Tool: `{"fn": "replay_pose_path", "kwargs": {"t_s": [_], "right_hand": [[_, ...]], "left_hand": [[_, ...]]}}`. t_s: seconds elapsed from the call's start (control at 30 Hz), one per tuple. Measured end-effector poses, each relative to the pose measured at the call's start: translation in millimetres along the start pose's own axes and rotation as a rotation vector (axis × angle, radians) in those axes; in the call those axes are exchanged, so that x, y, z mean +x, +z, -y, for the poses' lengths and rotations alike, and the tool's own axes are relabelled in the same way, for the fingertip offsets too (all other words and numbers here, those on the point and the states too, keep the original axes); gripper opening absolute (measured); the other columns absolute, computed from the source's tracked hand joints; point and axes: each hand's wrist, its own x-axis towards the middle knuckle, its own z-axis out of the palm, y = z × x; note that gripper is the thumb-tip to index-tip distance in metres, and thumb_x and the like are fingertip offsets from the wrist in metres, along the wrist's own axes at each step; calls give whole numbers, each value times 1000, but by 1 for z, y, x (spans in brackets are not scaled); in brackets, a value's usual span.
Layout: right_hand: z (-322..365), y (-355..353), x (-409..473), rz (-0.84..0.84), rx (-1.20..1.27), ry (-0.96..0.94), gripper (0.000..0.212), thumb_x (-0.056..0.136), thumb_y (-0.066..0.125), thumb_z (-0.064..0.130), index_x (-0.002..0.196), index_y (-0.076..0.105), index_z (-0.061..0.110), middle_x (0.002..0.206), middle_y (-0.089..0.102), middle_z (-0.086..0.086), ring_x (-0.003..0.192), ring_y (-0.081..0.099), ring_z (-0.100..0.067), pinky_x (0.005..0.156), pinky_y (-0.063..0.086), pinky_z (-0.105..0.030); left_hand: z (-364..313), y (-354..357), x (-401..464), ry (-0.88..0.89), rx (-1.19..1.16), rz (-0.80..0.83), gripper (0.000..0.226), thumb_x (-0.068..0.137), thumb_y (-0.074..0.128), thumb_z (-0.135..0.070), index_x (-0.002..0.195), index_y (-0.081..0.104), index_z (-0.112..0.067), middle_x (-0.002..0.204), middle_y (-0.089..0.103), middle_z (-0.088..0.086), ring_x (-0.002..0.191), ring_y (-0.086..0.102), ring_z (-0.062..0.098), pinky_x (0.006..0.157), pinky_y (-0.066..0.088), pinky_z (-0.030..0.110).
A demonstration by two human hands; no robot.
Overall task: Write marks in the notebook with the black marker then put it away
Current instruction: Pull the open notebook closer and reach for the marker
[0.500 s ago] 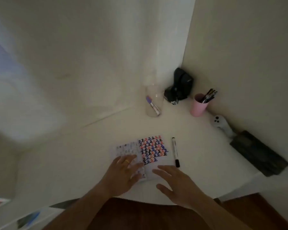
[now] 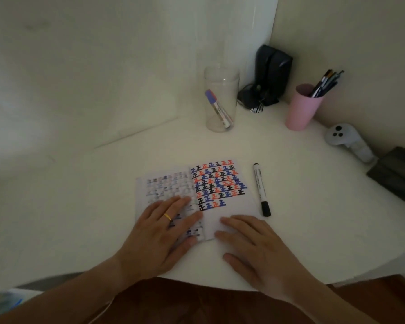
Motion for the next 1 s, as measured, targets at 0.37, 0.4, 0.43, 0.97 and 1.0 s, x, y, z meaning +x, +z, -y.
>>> {"fn": "replay_pose_path", "kwargs": {"t_s": [0.37,0.4,0.43,0.97,1.0], "right_hand": [[-2,7,-2,-200,-48,-31,43,95,47,54,129,62,31,140,58,8,129,49,-12,107,35,-23],[-2,8,-2,-224,-65,-31,42,95,49,52,126,64,28,136,60,6,125,52,-15,105,40,-26],[0,9,-4,-249,-81,-26,40,95,50,49,123,65,25,131,63,2,120,55,-18,102,45,-32],[-4,-25,26,-334,-290,601,52,99,45,41,148,41,24,130,56,-13,116,53,-32,89,50,-41],[-8,-24,31,-288,-281,611,53,100,44,39,151,37,25,131,56,-13,118,52,-32,91,50,-41]], "left_hand": [[-9,10,-7,-13,36,-104,50,97,33,-67,146,32,-52,158,35,-3,143,33,19,115,33,41],[-10,10,-7,-3,52,-113,49,98,34,-65,144,35,-51,157,37,-1,141,34,20,114,34,40],[-11,10,-8,-1,65,-117,47,99,35,-64,144,37,-50,155,40,1,140,36,22,113,36,40],[-8,15,-15,-61,-54,-144,44,98,28,-66,142,31,-60,160,31,-1,146,26,21,116,24,39],[-5,17,-14,-59,-68,-138,44,98,28,-67,141,29,-61,161,29,-2,147,23,20,117,21,39]]}}
